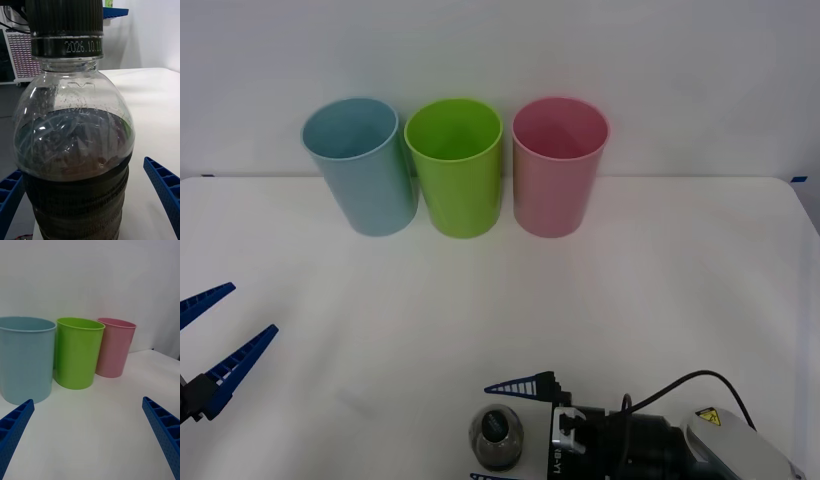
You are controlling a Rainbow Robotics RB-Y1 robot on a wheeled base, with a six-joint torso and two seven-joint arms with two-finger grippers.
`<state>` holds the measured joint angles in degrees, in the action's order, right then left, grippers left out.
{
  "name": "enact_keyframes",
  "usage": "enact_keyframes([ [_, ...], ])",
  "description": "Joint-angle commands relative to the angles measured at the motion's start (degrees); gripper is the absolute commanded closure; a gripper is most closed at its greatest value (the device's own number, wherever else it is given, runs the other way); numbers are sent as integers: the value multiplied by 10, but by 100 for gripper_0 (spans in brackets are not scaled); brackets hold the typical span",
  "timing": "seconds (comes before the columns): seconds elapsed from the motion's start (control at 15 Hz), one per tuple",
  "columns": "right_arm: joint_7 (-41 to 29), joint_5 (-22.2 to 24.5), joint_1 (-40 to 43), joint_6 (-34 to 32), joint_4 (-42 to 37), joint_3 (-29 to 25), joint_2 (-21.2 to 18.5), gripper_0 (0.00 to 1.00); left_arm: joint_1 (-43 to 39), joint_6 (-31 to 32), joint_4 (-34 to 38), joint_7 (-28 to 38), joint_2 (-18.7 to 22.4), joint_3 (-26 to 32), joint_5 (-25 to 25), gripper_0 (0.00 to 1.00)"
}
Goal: Grasp the object on the table and drop it into the matching bin: aluminum can to the light blue bin, PET bottle to the pink bin.
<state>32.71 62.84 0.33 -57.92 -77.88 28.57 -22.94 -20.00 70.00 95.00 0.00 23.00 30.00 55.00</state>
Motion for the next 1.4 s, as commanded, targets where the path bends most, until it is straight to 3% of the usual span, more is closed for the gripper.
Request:
enact_keyframes([
  [0.07, 3, -1, 0, 0, 0, 0, 0, 91, 0, 0, 0, 0, 0, 0, 0, 0],
  [0.13, 4, 0, 0, 0, 0, 0, 0, 100, 0, 0, 0, 0, 0, 0, 0, 0],
  [0.73, 6, -6, 0, -2, -12, -6, 2, 100, 0, 0, 0, 0, 0, 0, 0, 0],
  [1.0, -12, -18, 0, 4, -39, -40, 1, 100, 0, 0, 0, 0, 0, 0, 0, 0],
  [1.4, -156, -24, 8, 36, -138, -127, -26, 100, 0, 0, 0, 0, 0, 0, 0, 0],
])
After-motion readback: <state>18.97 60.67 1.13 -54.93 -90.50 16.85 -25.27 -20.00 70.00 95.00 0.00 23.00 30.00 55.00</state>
